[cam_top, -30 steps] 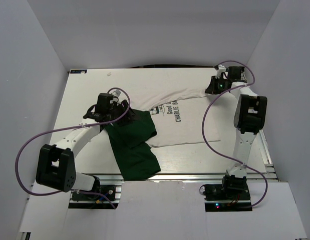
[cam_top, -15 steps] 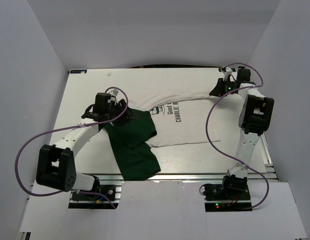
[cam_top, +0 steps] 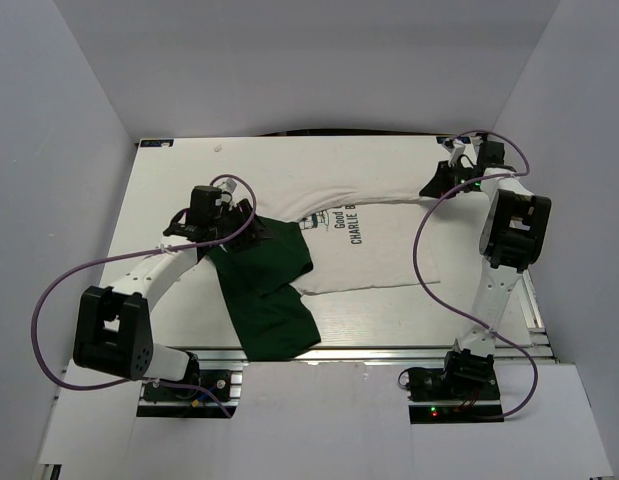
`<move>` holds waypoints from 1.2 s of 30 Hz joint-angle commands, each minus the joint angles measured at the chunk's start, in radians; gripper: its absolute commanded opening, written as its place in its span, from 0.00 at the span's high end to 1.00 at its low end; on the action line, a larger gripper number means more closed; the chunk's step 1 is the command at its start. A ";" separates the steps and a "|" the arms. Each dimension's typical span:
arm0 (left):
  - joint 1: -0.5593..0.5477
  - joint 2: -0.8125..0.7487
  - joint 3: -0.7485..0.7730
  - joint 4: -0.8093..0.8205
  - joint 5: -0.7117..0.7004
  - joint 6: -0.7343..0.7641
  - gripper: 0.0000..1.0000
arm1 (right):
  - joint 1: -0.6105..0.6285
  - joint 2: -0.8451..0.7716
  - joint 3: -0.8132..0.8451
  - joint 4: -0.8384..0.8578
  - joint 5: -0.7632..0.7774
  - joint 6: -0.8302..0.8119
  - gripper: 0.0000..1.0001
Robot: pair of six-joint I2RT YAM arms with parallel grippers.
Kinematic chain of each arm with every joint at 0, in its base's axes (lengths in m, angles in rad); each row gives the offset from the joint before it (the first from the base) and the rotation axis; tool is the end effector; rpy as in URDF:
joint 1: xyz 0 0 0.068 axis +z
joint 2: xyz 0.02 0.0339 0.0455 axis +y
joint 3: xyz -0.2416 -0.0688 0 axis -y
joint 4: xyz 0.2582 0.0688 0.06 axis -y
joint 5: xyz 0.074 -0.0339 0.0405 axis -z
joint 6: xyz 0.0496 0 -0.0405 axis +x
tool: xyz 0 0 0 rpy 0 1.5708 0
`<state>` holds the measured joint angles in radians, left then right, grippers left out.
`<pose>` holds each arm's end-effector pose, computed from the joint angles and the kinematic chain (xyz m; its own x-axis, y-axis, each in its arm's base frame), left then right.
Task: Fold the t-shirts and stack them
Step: Fold the flattened tshirt in 1/3 of the way
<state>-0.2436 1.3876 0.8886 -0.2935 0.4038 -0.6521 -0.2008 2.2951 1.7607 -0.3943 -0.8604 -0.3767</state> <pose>0.3014 -0.0950 0.1950 -0.8463 -0.3647 -0.3882 -0.0303 0.7607 -0.6484 0.4941 -0.0622 0.1294 -0.6139 -0.1199 -0.7802 -0.5814 0.7372 0.3443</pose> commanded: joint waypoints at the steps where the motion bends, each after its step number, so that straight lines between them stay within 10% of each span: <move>1: 0.007 0.004 -0.013 -0.007 0.007 0.016 0.38 | -0.018 -0.023 -0.003 -0.028 0.024 -0.024 0.96; 26: 0.040 0.013 0.026 -0.047 -0.048 0.048 0.38 | -0.051 -0.195 -0.078 -0.012 0.068 -0.053 0.68; 29: 0.061 -0.067 0.035 -0.125 -0.138 0.008 0.38 | -0.051 -0.279 -0.127 -0.151 -0.133 -0.253 0.63; 34: 0.095 -0.244 0.020 -0.341 -0.329 -0.202 0.22 | -0.051 -0.376 -0.187 -0.773 -0.249 -1.046 0.42; 36: 0.096 -0.272 0.003 -0.392 -0.336 -0.253 0.19 | -0.049 -0.416 -0.252 -0.915 -0.226 -1.265 0.11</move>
<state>-0.1513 1.1904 0.8837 -0.5358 0.1619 -0.7731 -0.2546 1.9152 1.5909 -0.8841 -1.0119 -1.0954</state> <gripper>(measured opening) 0.797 0.783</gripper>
